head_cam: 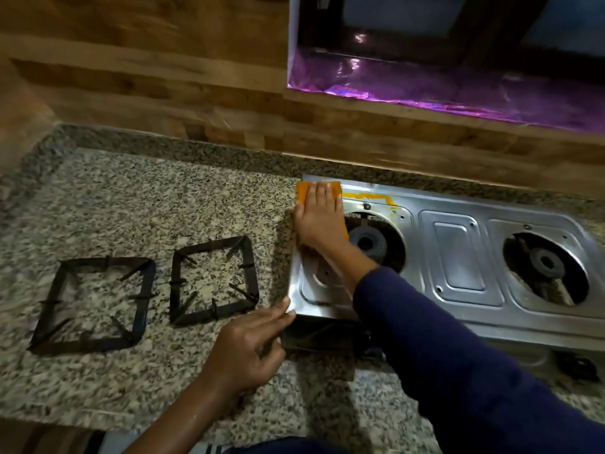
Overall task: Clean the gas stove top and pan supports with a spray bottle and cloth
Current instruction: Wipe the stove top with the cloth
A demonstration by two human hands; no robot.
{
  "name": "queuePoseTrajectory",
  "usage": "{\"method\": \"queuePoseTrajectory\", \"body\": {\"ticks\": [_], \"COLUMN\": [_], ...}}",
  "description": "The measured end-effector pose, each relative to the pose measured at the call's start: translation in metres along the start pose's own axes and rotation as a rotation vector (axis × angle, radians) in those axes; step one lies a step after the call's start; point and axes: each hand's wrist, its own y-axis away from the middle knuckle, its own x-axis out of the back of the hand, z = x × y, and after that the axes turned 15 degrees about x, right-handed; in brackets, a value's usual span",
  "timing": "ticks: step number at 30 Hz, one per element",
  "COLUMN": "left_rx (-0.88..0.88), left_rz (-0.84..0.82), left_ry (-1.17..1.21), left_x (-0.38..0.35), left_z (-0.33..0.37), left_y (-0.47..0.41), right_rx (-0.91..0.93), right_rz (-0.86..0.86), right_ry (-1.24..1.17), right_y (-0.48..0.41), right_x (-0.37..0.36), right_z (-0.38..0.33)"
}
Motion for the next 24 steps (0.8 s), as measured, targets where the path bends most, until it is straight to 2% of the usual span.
{"method": "queuePoseTrajectory", "body": {"ticks": [4, 8, 11, 13, 16, 20, 24], "left_rx": [-0.032, -0.020, 0.124, 0.260, 0.365, 0.450, 0.499], "left_rz": [0.024, 0.016, 0.041, 0.114, 0.210, 0.212, 0.278], "left_ry": [0.002, 0.057, 0.229, 0.354, 0.427, 0.465, 0.476], "left_x": [0.002, 0.002, 0.002, 0.006, 0.012, 0.019, 0.025], "left_z": [0.001, -0.004, -0.004, -0.004, -0.011, -0.018, -0.010], "left_y": [-0.004, -0.003, -0.003, -0.004, -0.008, -0.015, -0.030], "right_rx": [0.035, 0.143, 0.249, 0.348, 0.468, 0.518, 0.551], "right_rz": [-0.053, -0.025, -0.025, -0.038, -0.075, -0.129, -0.130], "right_ry": [0.057, 0.060, 0.010, 0.011, 0.064, 0.079, 0.094], "right_y": [-0.031, 0.013, 0.087, 0.134, 0.179, 0.194, 0.170], "right_x": [0.008, -0.001, -0.008, -0.009, -0.001, 0.010, 0.002], "right_z": [0.014, 0.005, -0.014, -0.020, -0.007, 0.012, -0.008]}}
